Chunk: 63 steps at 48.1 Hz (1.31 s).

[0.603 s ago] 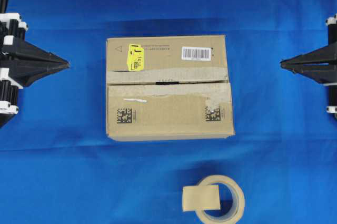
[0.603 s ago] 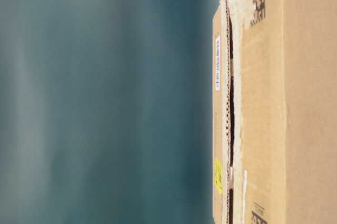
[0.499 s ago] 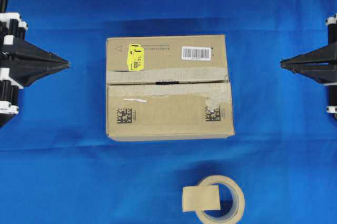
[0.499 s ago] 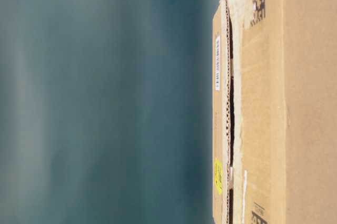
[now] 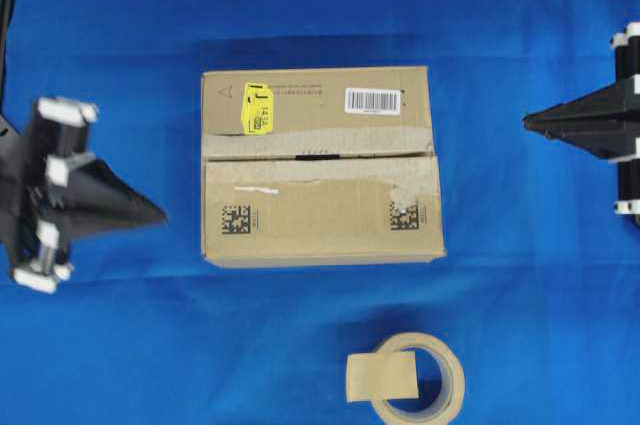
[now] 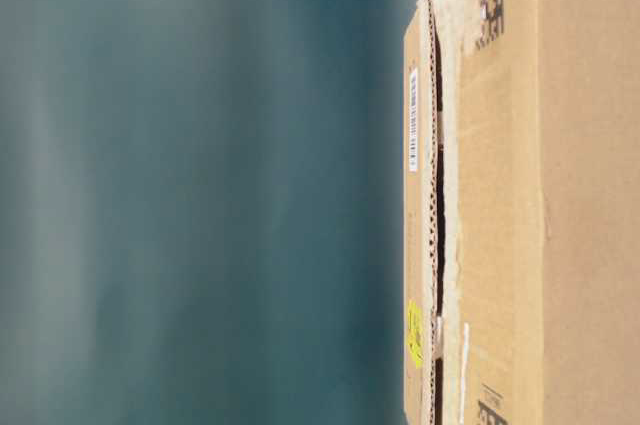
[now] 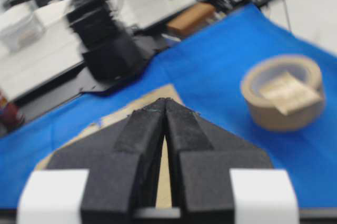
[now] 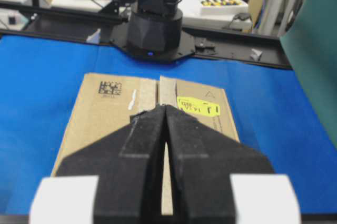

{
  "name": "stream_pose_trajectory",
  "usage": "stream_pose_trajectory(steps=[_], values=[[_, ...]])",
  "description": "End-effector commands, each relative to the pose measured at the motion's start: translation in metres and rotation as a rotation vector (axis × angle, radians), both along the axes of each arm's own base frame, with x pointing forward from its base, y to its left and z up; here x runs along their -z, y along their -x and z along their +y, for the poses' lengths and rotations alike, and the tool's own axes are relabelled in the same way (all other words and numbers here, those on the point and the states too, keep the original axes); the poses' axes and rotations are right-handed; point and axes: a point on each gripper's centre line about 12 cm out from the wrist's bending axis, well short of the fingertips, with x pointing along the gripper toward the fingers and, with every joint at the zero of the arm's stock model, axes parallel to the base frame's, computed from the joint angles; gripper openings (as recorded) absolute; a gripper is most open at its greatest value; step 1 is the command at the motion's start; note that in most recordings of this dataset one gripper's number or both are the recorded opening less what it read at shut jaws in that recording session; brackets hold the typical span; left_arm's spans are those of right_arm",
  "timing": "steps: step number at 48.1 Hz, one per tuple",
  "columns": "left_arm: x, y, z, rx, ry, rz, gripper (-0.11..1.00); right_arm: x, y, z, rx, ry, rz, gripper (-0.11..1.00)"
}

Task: Apply tape along the seams of the closed cardboard box to seal it securely.
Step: 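Move the left gripper down toward the brown tape roll, then grasp the loose tape strip on the roll with the left gripper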

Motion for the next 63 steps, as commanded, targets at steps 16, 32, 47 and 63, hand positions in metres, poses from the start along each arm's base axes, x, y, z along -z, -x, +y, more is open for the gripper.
stream_pose_trajectory(steps=[16, 32, 47, 63], values=[[0.034, -0.068, -0.08, 0.215, -0.526, 0.013, 0.52, -0.005, -0.004, 0.0, 0.002, -0.003, -0.011, 0.01], [0.087, -0.126, -0.108, 0.321, -0.842, 0.126, 0.59, -0.003, -0.005, 0.0, 0.003, -0.003, -0.003, 0.01], [0.105, -0.162, -0.113, 0.323, -0.92, 0.122, 0.59, 0.0, -0.007, 0.0, 0.002, 0.003, 0.003, 0.01], [0.115, -0.184, -0.114, 0.321, -0.935, 0.154, 0.59, 0.0, -0.007, 0.0, 0.001, 0.009, 0.003, 0.01]])
